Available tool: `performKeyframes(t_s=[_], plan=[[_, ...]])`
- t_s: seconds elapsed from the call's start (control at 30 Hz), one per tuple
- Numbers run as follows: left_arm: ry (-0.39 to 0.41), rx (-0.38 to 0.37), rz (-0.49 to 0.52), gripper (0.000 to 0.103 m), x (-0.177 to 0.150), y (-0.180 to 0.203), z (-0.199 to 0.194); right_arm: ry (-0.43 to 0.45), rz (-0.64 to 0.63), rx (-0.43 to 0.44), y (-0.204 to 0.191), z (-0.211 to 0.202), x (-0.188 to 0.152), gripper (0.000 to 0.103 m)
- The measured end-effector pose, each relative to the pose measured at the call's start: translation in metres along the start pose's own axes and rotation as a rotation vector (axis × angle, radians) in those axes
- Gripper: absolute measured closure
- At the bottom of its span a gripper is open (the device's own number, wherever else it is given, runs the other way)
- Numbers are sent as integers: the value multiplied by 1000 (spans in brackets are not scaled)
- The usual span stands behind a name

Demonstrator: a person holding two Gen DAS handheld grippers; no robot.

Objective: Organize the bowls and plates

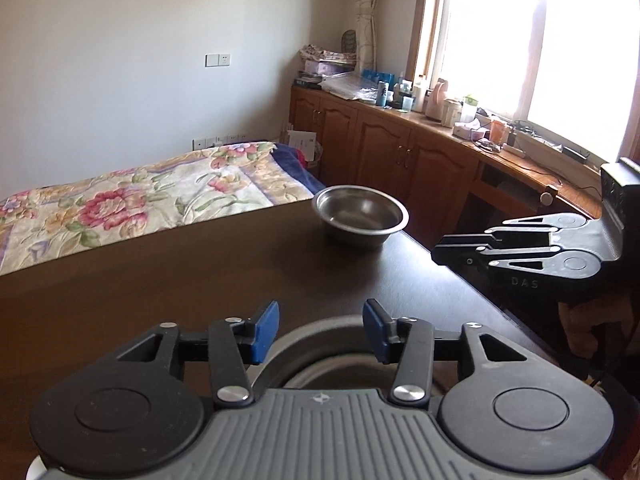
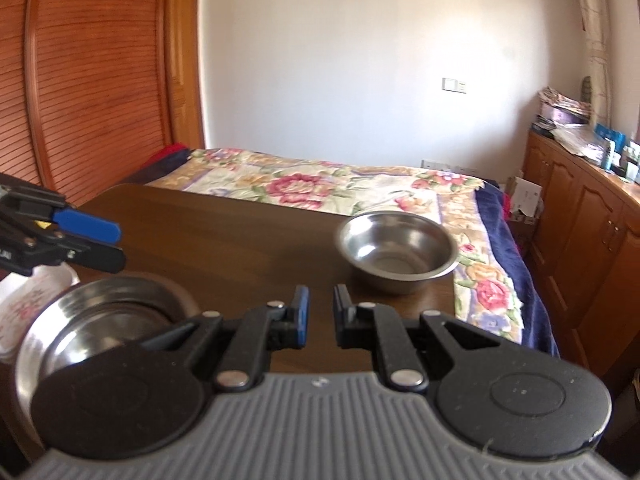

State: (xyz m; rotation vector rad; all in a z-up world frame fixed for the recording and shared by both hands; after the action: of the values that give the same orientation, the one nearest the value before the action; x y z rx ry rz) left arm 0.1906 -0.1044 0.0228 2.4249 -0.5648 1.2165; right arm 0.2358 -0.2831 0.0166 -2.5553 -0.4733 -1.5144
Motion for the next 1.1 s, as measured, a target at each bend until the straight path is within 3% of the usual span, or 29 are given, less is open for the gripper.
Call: performKeyframes(t_s=[0.17, 0.3, 0.4, 0.5, 1.1], plan=[[0, -1, 21, 46, 15, 9, 17, 7, 24, -23, 21, 9, -1, 87], [-13, 2, 29, 44, 25, 12, 32, 17, 44, -32, 34, 16, 0, 70], [-19, 10, 50, 43, 30, 17, 42, 19, 50, -33, 42, 22, -1, 68], [-28, 16, 64, 41, 35, 20, 52, 24, 63, -34, 51, 28, -1, 59], [-86, 12, 81, 38, 60, 30, 109, 21, 151, -41, 92, 61, -4, 59]])
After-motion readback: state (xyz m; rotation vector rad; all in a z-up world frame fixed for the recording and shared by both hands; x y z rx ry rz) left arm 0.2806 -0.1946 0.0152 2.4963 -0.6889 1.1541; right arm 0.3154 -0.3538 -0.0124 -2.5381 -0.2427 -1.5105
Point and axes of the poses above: each gripper's, at about its wrist camera, not at the fingertips, and z roughly the way its jaws point, y to its right, x to its top, the point moved 1 cm from there along z, roughly the way its jaws point, and after that the axes turned 3 degrees about -z, right-handed, at the moved point
